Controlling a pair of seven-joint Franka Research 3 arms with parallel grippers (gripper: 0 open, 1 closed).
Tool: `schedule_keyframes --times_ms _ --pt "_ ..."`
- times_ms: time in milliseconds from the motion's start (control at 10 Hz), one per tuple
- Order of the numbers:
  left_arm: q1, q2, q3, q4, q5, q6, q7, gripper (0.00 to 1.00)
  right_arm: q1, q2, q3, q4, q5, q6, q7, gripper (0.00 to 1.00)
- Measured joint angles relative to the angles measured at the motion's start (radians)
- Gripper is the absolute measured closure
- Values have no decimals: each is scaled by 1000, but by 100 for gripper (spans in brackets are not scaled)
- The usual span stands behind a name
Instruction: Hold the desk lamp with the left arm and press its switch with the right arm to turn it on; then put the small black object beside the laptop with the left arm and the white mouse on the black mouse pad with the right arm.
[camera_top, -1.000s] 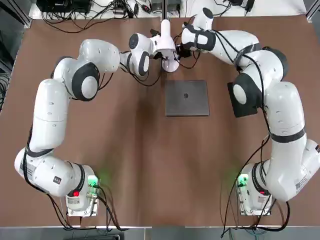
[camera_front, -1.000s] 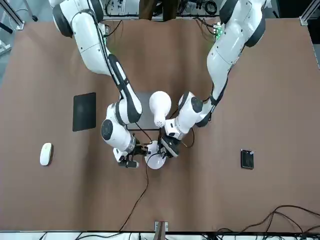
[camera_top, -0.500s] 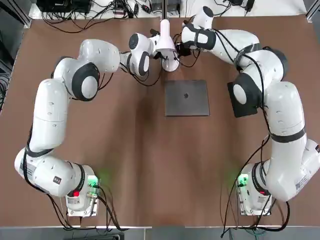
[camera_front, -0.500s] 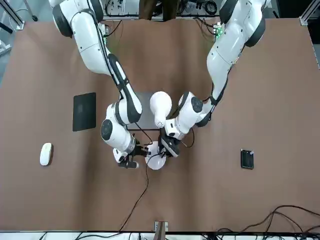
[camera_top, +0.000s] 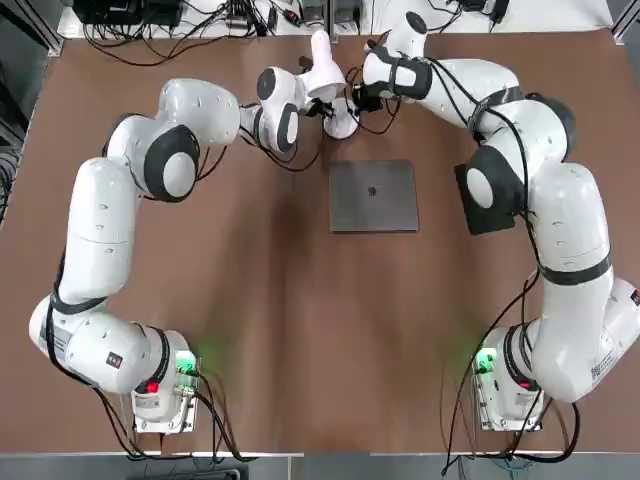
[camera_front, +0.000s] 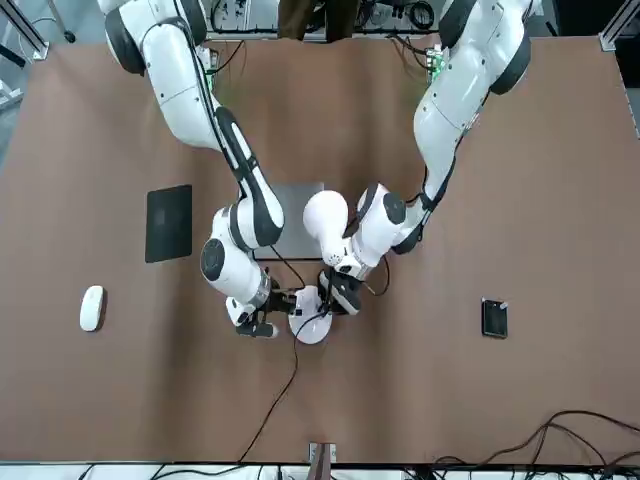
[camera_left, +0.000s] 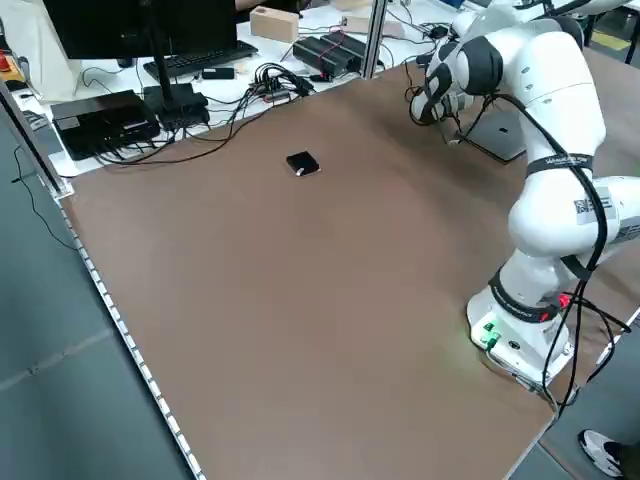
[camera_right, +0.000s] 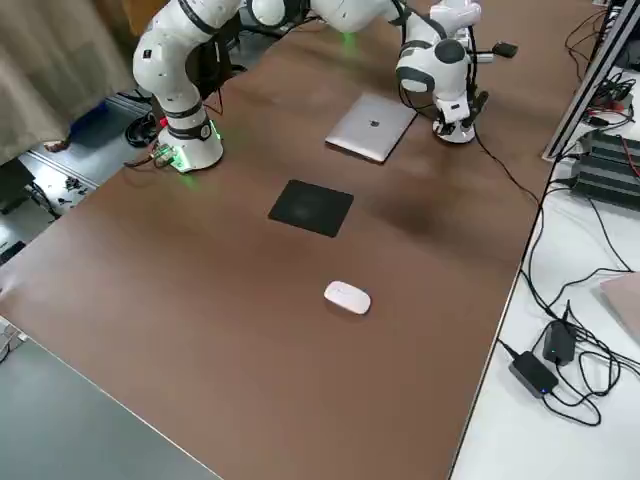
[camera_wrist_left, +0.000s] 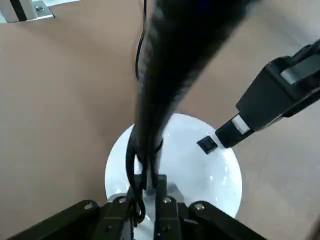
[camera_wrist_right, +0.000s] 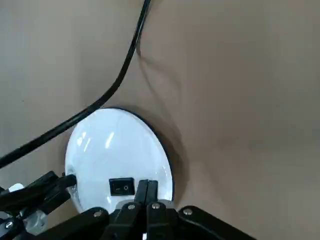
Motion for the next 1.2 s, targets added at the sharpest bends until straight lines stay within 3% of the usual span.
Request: schedule_keyframes --times_ms 300,600,1200 --pt "-3 2 -1 -1 -21 1 -7 74 0 0 2 7 0 -1 0 99" --pt "-3 2 -1 -1 -21 1 -9 82 4 0 4 13 0 -1 0 99" --pt "-3 2 1 1 -21 6 -9 85 -10 -1 1 59 0 -77 0 99"
